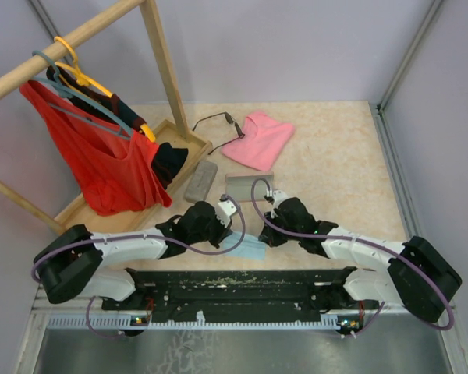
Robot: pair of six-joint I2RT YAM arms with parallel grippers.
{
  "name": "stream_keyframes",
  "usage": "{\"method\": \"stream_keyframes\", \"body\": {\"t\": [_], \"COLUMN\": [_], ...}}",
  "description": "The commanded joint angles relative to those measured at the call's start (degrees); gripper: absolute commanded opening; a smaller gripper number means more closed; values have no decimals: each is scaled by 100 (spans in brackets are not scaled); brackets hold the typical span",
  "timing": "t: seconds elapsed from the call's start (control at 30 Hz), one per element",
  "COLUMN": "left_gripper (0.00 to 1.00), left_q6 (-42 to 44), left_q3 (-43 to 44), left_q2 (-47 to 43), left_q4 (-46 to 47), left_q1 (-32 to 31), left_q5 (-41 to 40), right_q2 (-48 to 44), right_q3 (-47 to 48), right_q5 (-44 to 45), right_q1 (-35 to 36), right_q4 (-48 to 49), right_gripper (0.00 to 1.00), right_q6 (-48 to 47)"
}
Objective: Organize the sunglasses
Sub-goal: Fold the glasses cleaning cloth at the center of the board.
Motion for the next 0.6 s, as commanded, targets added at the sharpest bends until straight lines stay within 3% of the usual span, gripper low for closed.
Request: {"method": "stream_keyframes", "body": {"t": [0.0, 0.57], "left_gripper": [1, 1], "left_q6": [-109, -463], "left_q3": [-47, -195], "left_q2": [69, 4], "left_q4": [-40, -105], "left_q1": [3, -2], "left_q5": [85, 431], "right_q2": [7, 111], "right_q3": [-8, -115], "right_q5": [-176, -255], "right_q1": [-50, -12], "right_q4": [359, 371], "right_gripper": [0, 0], "right_q6": [39, 100]}}
